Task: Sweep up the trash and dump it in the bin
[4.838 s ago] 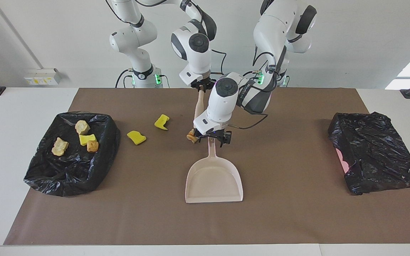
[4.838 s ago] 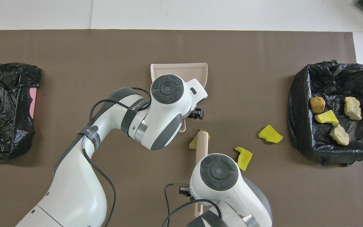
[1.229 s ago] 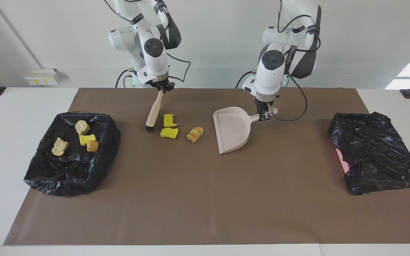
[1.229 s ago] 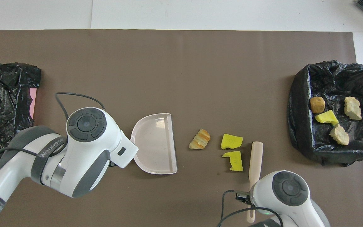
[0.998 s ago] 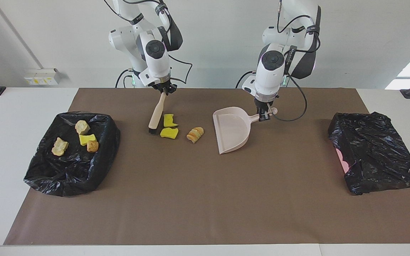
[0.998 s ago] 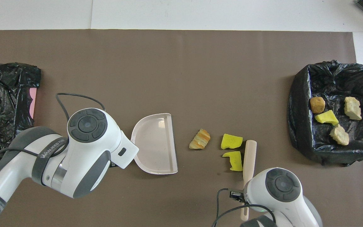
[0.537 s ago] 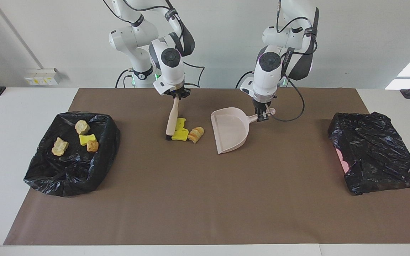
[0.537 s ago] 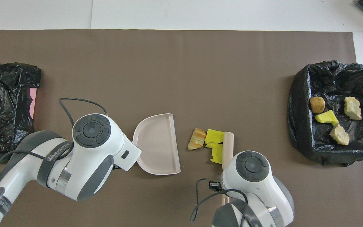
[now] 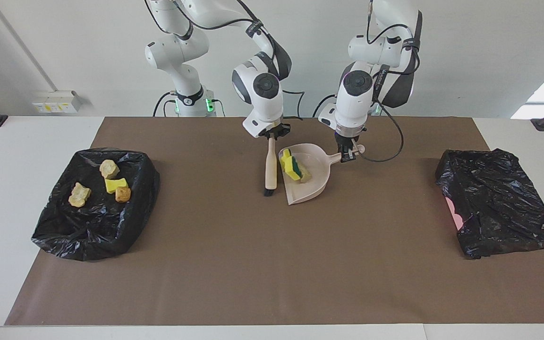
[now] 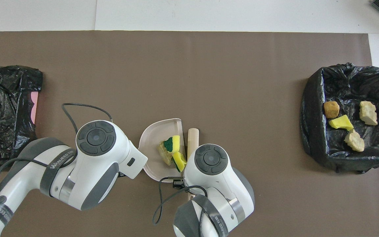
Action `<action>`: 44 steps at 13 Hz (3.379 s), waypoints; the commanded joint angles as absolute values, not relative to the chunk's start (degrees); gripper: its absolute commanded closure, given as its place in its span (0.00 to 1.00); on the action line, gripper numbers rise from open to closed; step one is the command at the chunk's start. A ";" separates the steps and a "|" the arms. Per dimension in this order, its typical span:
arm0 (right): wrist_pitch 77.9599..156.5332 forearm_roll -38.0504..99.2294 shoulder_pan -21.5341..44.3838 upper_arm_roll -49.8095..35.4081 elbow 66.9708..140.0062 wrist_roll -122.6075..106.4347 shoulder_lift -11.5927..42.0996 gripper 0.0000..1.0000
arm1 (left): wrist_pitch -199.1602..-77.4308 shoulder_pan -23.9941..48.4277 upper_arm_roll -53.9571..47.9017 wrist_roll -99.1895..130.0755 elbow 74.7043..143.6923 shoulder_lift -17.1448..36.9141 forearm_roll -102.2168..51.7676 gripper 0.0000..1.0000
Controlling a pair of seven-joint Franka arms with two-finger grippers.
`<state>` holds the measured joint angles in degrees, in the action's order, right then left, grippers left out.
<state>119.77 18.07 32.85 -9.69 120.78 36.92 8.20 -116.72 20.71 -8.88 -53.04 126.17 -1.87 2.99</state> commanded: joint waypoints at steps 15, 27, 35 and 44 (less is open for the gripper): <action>104.04 11.27 24.26 -9.49 127.76 35.51 -6.49 1.00 | -118.12 21.71 -8.17 -50.36 127.62 -3.43 2.99 1.00; 123.66 21.96 35.15 -9.93 122.98 36.56 7.90 1.00 | -118.21 21.62 -8.09 -50.27 127.97 -3.60 2.99 1.00; 111.38 17.85 31.40 -9.40 123.31 35.95 3.27 1.00 | -117.69 17.77 -7.91 -50.97 125.60 -4.13 2.64 1.00; 110.20 14.06 31.88 -9.93 123.22 37.26 0.09 1.00 | -106.38 6.79 -7.47 -55.72 122.27 -10.54 -5.35 1.00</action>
<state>108.17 14.75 30.22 -9.48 122.76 36.32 0.51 -111.61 10.85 -7.20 -53.75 123.46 -7.06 -2.49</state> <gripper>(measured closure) 0.736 0.678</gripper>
